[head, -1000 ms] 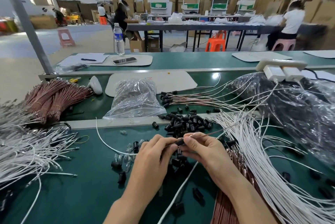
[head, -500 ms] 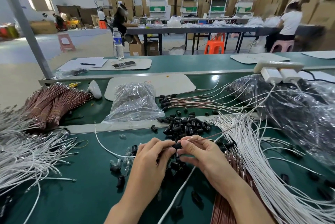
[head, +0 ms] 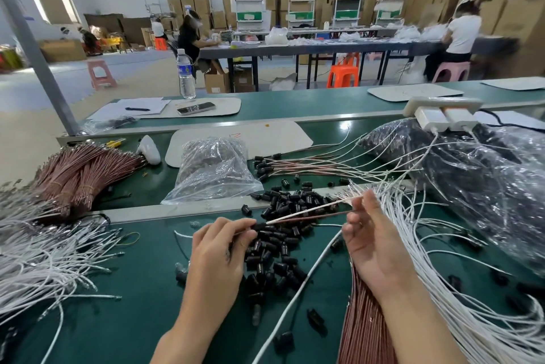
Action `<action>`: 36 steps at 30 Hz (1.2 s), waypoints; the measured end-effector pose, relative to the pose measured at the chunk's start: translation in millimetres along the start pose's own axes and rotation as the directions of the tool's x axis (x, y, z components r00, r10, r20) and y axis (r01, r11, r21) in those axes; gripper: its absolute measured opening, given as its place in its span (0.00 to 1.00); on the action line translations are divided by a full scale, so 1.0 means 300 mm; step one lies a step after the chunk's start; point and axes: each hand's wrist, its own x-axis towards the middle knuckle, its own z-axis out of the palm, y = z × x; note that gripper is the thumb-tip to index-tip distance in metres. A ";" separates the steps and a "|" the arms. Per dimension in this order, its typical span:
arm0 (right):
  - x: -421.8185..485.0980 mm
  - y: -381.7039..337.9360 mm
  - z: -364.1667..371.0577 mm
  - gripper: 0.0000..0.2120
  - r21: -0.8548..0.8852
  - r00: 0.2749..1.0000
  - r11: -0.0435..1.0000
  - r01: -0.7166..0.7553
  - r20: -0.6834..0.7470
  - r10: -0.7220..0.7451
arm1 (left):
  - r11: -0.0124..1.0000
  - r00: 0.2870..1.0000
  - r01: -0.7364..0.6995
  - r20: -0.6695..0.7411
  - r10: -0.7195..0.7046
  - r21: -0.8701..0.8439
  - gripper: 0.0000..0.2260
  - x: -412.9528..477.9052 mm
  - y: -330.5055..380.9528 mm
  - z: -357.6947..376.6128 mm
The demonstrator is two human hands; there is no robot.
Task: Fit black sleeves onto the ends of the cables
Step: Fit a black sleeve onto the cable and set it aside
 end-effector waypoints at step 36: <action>-0.063 0.175 0.128 0.11 -0.554 0.952 0.826 0.106 0.297 0.077 | 0.885 0.973 0.224 0.137 -0.183 -0.409 0.09 0.003 0.071 0.015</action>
